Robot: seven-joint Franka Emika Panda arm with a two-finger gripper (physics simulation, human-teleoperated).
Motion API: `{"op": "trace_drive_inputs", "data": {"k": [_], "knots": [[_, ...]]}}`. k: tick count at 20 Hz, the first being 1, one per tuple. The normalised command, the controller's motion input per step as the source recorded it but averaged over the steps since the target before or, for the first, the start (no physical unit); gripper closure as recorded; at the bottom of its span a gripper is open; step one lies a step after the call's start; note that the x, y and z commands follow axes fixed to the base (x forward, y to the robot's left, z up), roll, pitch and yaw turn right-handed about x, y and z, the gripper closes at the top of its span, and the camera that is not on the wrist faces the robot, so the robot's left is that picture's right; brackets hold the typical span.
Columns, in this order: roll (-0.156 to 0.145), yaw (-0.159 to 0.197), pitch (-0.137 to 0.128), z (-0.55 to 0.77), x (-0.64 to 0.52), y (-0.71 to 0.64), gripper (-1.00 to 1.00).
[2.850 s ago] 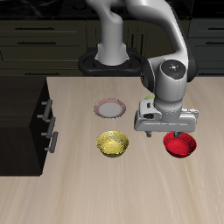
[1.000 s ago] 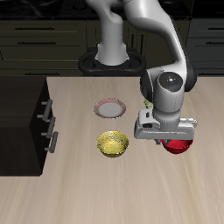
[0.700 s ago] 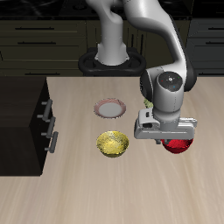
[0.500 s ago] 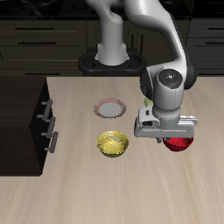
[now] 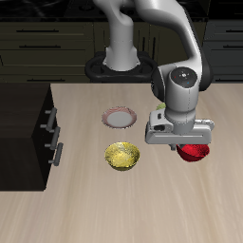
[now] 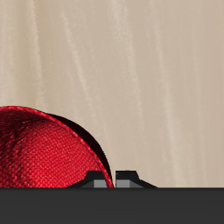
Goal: Place the red bowl on the plate
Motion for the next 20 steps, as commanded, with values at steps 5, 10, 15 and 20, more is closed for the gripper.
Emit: {"op": "trace_drive_inputs", "data": {"k": [5, 10, 15, 20], "knots": [[-0.007, 0.017, -0.048, 0.28, -0.05, -0.07, 1.0], [0.003, 0.003, -0.037, 0.27, -0.06, -0.07, 1.0], [0.003, -0.004, -0.056, 0.32, -0.11, -0.08, 1.0], [-0.02, 0.019, -0.047, 0.28, -0.04, -0.09, 1.0]]}}
